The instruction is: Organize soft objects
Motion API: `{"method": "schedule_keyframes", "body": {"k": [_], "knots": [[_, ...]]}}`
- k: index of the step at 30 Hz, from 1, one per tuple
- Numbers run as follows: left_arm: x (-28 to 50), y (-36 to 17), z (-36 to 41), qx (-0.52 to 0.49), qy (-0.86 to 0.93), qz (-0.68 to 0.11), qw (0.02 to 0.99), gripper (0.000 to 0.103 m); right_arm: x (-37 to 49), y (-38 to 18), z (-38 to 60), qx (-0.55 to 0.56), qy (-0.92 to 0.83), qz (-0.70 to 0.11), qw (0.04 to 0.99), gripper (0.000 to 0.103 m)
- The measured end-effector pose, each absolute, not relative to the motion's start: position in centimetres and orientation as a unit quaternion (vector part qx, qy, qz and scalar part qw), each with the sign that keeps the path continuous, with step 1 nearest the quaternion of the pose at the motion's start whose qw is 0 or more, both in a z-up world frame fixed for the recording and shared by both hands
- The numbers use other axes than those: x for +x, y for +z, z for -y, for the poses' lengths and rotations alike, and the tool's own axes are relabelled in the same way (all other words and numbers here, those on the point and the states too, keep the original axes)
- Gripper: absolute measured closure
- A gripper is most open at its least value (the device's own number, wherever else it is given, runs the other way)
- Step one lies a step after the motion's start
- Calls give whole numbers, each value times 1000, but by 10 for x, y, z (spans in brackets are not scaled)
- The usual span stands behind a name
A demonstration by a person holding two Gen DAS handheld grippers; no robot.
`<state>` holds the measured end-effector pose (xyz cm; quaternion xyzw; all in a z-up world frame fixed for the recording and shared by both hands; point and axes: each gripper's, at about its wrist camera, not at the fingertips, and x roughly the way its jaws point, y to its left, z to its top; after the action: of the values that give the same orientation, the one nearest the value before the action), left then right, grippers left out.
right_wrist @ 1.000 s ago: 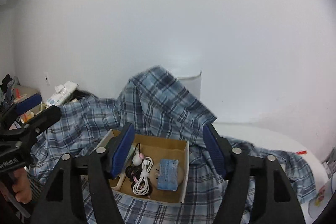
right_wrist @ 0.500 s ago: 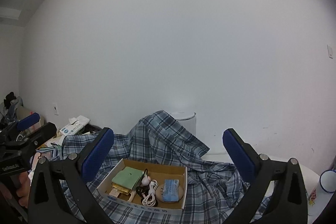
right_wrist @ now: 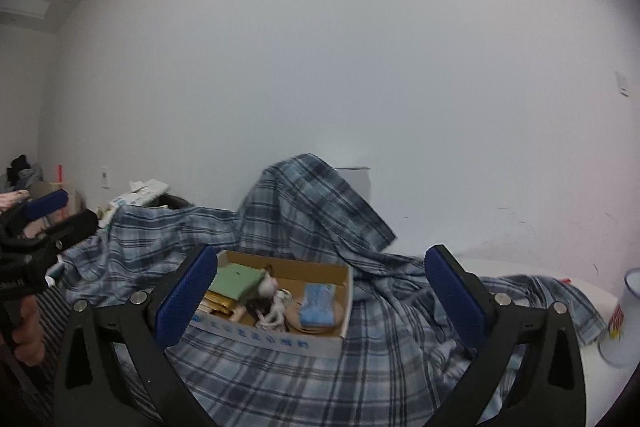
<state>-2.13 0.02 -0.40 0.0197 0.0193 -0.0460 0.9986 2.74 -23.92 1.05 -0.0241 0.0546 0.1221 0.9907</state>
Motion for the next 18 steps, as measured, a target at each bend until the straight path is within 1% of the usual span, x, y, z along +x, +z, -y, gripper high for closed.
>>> {"method": "schedule_keyframes", "body": {"k": [2,9,18], "knots": [[-16,-6,-1,17,-52,-28,998,0,26,1,242,-26,108,-54,992,0],[-14,-9,-3,8,-50,-34,998,0,34,2,248,-15,105,-69,992,0],[-13,-11,3,26,-61,-36,997,0,25,3,245,-26,112,-57,992,0]]}}
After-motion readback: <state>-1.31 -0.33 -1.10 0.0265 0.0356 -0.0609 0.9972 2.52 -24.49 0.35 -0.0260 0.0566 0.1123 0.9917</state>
